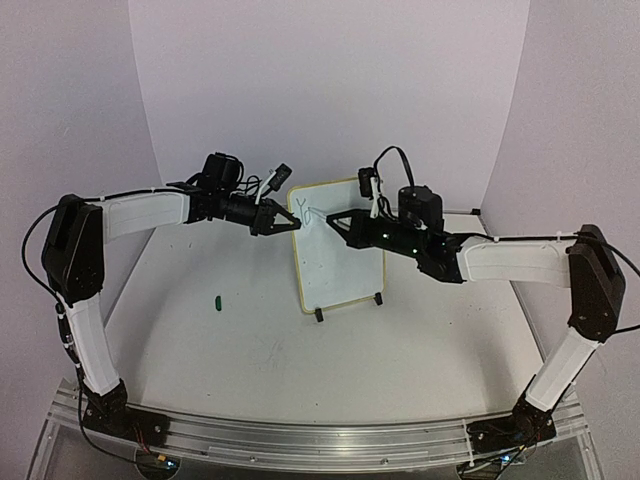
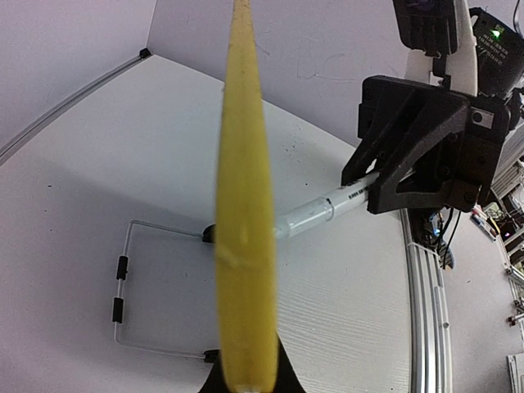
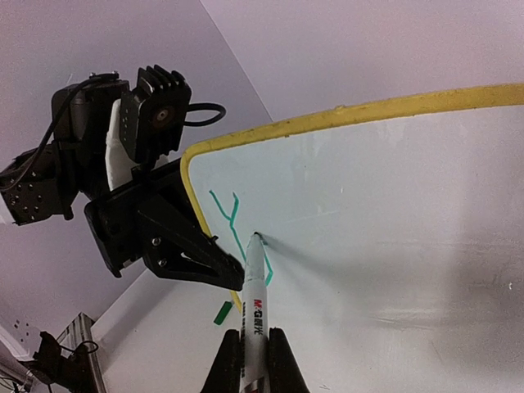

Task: Write a sentence on the whiteboard
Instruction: Pick up the sentence from the whiteboard.

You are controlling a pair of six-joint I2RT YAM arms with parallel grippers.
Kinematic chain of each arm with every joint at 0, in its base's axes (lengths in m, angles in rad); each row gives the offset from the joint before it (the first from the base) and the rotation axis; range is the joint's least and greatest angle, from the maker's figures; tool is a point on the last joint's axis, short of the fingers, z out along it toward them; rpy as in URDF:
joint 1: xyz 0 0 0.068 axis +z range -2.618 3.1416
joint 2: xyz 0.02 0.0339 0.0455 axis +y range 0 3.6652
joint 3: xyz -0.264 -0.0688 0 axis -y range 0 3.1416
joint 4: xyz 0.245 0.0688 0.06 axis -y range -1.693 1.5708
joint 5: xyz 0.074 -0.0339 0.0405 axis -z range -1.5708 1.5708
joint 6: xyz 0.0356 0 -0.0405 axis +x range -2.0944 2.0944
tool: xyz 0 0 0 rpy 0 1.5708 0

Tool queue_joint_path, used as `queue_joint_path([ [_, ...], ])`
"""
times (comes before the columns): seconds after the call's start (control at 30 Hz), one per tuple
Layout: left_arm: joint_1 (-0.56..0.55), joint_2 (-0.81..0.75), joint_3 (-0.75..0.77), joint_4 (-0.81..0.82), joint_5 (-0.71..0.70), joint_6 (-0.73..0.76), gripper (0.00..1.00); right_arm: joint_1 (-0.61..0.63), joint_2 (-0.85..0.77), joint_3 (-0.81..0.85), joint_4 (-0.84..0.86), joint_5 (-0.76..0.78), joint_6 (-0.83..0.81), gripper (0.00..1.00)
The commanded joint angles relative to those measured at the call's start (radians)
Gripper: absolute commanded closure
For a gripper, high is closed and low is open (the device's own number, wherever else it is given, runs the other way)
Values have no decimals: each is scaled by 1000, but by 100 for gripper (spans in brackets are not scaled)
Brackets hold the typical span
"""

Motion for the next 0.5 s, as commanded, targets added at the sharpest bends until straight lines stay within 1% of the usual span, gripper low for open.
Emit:
queue_joint_path([
  [0.0, -14, 11, 29, -80, 2, 24, 100, -4, 3, 33, 22, -6, -11, 100],
  [0.13, -14, 11, 29, -82, -1, 27, 100, -5, -47, -6, 35, -32, -13, 100],
  [0.27, -14, 13, 31, -82, -1, 27, 100, -5, -99, -42, 39, -17, -14, 100],
  [0.47, -15, 12, 31, -84, 0, 26, 100, -11, -78, -36, 34, 3, -15, 100],
])
